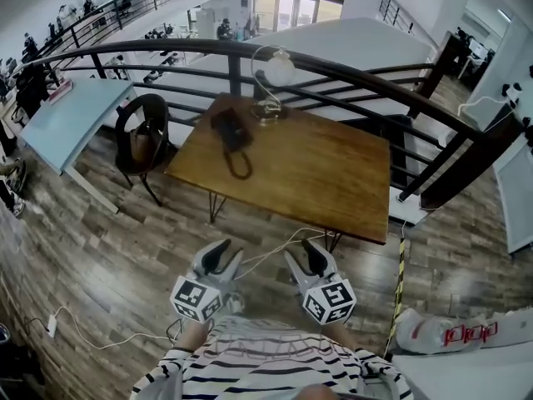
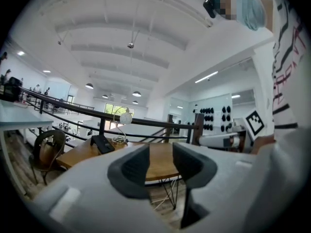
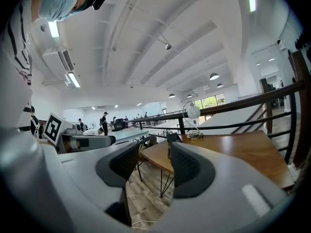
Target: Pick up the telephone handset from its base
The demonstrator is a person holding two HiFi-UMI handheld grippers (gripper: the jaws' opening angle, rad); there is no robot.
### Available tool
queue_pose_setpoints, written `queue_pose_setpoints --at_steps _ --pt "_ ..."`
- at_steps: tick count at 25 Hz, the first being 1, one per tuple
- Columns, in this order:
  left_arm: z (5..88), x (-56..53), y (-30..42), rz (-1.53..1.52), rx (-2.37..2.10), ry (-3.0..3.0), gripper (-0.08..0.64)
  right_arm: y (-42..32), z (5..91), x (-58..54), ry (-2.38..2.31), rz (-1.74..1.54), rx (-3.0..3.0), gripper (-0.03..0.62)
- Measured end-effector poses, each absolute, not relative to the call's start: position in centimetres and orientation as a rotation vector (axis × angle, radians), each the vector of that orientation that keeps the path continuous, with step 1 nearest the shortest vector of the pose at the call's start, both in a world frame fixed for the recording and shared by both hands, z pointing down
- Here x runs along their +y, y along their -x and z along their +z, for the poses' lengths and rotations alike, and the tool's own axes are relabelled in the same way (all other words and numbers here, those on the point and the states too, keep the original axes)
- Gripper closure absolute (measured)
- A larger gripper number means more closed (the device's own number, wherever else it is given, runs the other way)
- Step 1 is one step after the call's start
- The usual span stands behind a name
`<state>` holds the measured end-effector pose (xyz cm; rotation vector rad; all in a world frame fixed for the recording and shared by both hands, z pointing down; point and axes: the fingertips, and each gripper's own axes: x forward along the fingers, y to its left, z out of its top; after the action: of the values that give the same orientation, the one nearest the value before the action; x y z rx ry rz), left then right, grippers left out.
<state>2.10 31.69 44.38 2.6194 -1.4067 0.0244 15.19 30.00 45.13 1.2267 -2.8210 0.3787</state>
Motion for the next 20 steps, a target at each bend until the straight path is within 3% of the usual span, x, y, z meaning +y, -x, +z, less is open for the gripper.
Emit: queue_pose_setpoints --at_steps 11,20 --pt "43.9 21.8 7.7 0.056 -1.348 -2.638 0.402 -5.8 44.7 20.0 -1.287 0.386 -2.793 0.382" --pt "45.0 15.9 11.1 0.103 -1.296 -2.645 0.402 -2.6 45.3 14.3 -1.300 0.374 -2.770 0.380"
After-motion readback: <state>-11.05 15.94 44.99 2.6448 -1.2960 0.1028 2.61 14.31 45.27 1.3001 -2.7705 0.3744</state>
